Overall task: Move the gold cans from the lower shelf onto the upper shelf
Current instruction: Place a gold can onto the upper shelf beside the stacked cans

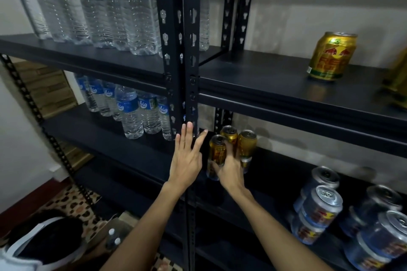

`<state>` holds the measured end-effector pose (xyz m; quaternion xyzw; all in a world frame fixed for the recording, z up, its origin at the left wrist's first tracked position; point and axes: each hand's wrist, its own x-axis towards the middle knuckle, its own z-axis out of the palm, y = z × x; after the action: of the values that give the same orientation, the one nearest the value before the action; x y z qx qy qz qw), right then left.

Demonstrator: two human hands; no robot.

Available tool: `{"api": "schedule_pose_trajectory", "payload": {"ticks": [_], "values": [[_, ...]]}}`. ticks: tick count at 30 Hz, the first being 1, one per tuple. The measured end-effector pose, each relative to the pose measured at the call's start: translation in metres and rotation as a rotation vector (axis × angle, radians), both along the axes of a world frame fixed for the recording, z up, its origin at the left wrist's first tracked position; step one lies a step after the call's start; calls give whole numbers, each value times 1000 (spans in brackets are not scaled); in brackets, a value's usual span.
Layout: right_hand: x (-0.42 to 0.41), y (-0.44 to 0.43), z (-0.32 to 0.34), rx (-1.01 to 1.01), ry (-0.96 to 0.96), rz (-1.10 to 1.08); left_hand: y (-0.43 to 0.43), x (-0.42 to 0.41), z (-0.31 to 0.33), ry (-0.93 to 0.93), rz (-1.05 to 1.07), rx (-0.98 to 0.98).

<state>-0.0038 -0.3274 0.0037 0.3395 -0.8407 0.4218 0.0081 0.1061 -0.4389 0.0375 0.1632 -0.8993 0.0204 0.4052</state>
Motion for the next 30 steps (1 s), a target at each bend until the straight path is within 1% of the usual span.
{"api": "schedule_pose_trajectory", "payload": {"ticks": [4,6,10,13,18,21,25,27,30], "values": [[-2,-6,6,-12,-2,-32,0,1,0,-8,3,-13],[-1,-9,10,-51,3,-34,1,1,1,-13,7,-8],[-2,-9,11,-100,15,1,1,1,1,-26,13,-4],[0,-1,10,-124,-11,15,2,2,3,-38,12,5],[3,17,21,-223,44,13,6,3,5,-16,-17,28],[4,25,32,-261,48,45,7,3,5,65,-45,46],[13,42,48,-302,148,57,14,6,10,187,-86,59],[22,53,58,-354,222,64,20,8,19,287,-88,78],[32,69,76,-493,371,121,30,10,45,502,-129,89]]}}
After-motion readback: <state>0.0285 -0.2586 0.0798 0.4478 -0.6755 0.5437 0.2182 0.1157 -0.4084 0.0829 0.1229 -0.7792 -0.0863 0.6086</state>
